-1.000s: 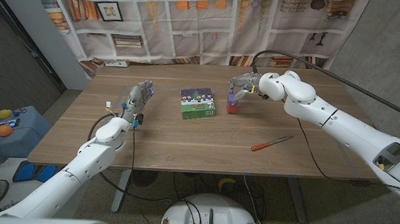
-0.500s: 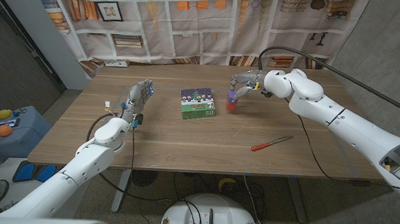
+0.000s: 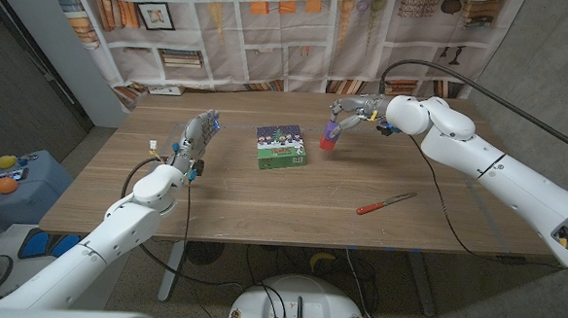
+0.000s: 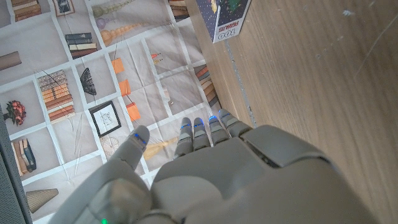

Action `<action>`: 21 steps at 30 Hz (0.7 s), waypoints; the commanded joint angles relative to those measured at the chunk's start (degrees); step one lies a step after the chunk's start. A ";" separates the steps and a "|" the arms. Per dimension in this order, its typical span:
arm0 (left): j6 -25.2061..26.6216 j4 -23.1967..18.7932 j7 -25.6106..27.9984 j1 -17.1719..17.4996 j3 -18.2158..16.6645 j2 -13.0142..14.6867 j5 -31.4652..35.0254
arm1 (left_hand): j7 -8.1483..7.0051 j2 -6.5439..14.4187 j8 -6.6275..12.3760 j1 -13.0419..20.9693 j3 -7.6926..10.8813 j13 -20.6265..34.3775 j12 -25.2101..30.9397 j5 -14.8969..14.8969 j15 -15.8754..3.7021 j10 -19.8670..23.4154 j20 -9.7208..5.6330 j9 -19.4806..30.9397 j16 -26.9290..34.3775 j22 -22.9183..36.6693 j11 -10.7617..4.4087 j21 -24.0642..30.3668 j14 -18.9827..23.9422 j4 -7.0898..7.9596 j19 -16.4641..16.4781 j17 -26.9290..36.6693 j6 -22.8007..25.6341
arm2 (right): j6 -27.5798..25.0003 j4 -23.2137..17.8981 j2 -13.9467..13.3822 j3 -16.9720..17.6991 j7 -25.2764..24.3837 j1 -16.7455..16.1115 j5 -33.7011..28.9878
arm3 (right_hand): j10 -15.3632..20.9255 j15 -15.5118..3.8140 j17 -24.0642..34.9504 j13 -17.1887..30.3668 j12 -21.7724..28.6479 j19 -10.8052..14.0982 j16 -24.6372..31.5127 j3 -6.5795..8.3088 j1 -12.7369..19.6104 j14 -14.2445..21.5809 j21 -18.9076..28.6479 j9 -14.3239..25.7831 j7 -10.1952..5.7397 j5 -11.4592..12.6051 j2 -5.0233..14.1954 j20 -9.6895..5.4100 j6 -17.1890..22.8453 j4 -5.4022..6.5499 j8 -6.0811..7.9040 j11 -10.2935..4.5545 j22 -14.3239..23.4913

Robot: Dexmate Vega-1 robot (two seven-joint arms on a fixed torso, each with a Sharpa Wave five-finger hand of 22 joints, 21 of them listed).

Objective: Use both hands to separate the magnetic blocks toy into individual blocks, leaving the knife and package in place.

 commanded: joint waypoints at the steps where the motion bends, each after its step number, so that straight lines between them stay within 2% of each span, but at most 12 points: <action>1: 0.77 -2.65 -0.12 0.27 0.14 1.21 1.29 | -0.02 2.73 0.10 0.96 0.25 0.22 -0.14 -0.30 -0.42 0.29 0.39 0.17 0.01 0.10 -0.27 0.18 0.07 -0.86 0.37 0.08 0.93 | 0.43 -0.69 -1.76 3.84 -4.45 -2.45 10.12 | 0.53 0.22 0.28 0.05 0.19 0.74 0.48 -0.34 1.82 0.31 0.04 2.58 -4.83 0.12 2.00 -0.18 5.21 0.01 4.17 0.08 0.15; 4: 1.10 -3.24 -0.31 0.34 0.14 1.64 1.50 | -0.19 2.62 0.15 1.45 0.45 0.22 -0.13 -0.42 -0.50 0.34 0.34 0.15 0.02 0.08 -0.43 0.15 0.05 -1.64 0.40 0.08 1.08 | 0.88 -0.72 -2.07 4.67 -5.74 -3.14 12.35 | 0.73 0.17 0.29 0.04 0.20 0.89 0.50 -0.37 1.91 0.38 0.06 2.64 -4.83 0.11 2.02 -0.20 5.33 -0.01 4.28 0.04 0.15; 8: 1.26 -3.89 -0.33 0.50 0.08 2.02 1.87 | -0.45 2.15 0.28 2.88 0.95 0.24 -0.13 -0.73 -0.54 0.42 0.39 0.13 0.03 0.04 -0.75 0.09 -0.07 -3.94 0.45 0.11 1.29 | 1.55 -0.72 -2.44 5.69 -7.44 -4.07 15.15 | 1.14 0.06 0.31 0.02 0.21 1.06 0.62 -0.44 2.10 0.68 0.05 2.76 -4.82 0.09 2.12 -0.28 5.84 -0.03 4.62 -0.13 0.16; 11: 1.22 -4.35 -0.52 0.53 0.10 2.28 2.19 | -0.68 1.88 0.35 3.58 1.14 0.25 -0.13 -0.90 -0.65 0.47 0.37 0.13 0.05 0.03 -0.91 0.07 -0.08 -5.11 0.48 0.12 1.43 | 2.29 -0.63 -2.55 6.60 -9.46 -5.19 17.21 | 1.60 -0.20 0.33 0.01 0.26 1.38 0.72 -0.49 2.25 0.94 0.11 2.85 -4.83 0.06 2.21 -0.41 6.13 -0.05 4.85 -0.24 0.16; 21: 2.04 -5.65 -2.21 -0.28 0.47 3.47 2.66 | -0.99 1.18 0.47 5.49 1.57 0.28 -0.15 -1.20 -0.72 0.46 0.61 0.14 0.05 0.04 -1.22 -0.01 -0.27 -8.24 0.39 0.15 1.63 | 4.45 0.21 -2.58 8.67 -12.99 -7.68 24.37 | 2.27 -0.63 0.38 -0.02 0.25 1.90 0.84 -0.52 2.78 1.22 0.15 3.00 -4.85 -0.01 2.44 -0.77 6.28 -0.16 5.10 -0.22 0.17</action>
